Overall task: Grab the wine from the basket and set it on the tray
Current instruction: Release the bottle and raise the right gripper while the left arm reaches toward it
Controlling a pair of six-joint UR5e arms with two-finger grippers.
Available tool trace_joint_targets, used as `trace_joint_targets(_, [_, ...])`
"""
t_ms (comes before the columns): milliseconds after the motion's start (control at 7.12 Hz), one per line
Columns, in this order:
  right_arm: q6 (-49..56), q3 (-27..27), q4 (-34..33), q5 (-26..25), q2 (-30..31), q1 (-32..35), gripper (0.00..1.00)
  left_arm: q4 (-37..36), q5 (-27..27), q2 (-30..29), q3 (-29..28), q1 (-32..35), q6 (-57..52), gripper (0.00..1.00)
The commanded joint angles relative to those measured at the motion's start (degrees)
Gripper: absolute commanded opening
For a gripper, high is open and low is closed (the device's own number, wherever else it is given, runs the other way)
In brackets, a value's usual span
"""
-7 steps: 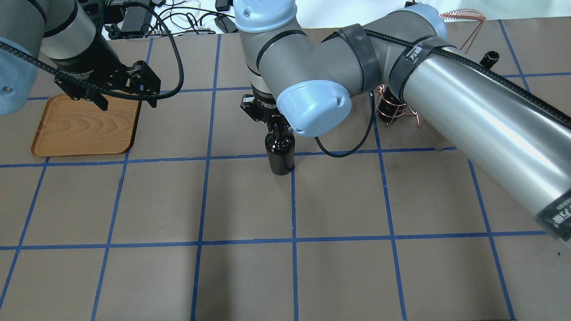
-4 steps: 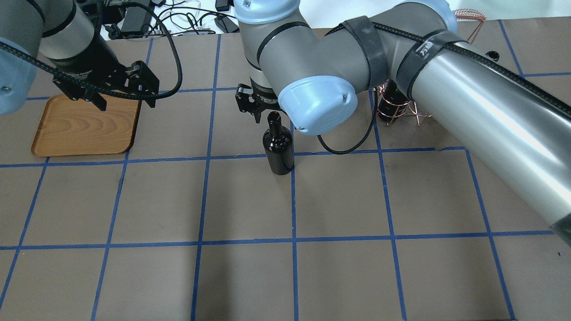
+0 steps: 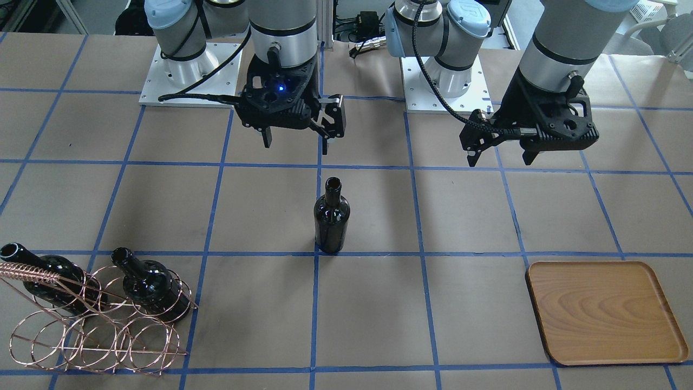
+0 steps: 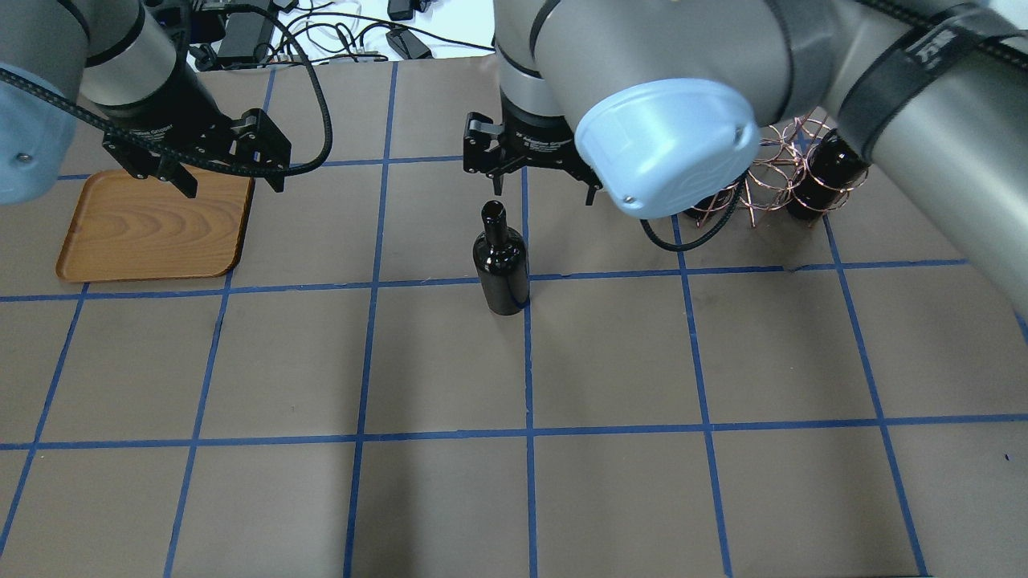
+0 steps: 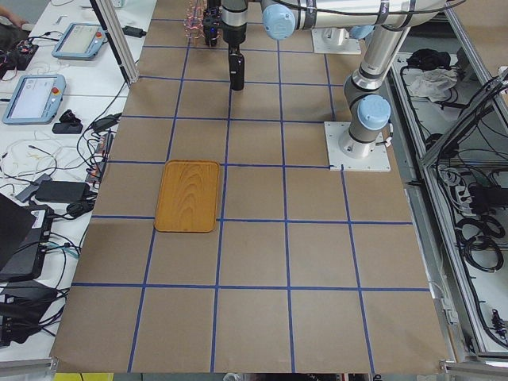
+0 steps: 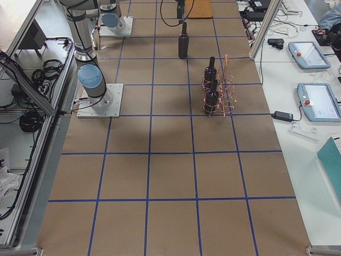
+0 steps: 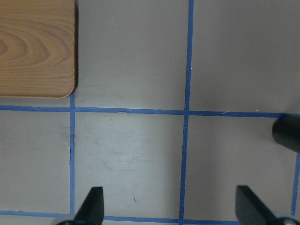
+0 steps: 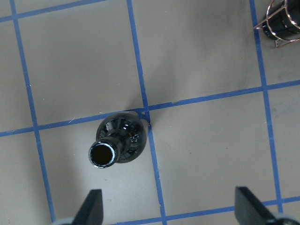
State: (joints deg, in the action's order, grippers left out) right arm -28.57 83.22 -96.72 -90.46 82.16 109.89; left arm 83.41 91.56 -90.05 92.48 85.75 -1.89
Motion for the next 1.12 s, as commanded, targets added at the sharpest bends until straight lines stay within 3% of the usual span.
trace_joint_targets(0, [11.63, 0.19, 8.08, -0.33, 5.26, -7.38, 1.0, -0.79, -0.51, -0.65, -0.89, 4.13, 2.93, 1.0])
trace_joint_targets(281, [21.08, 0.89, 13.56, 0.02, 8.53, -14.16, 1.0, -2.99, -0.68, -1.96, -1.51, 10.55, 6.62, 1.0])
trace_joint_targets(983, [22.95, 2.04, 11.04, -0.33, 8.98, -14.36, 1.0, -14.04, -3.5, -9.86, -1.25, 24.09, 19.62, 0.97])
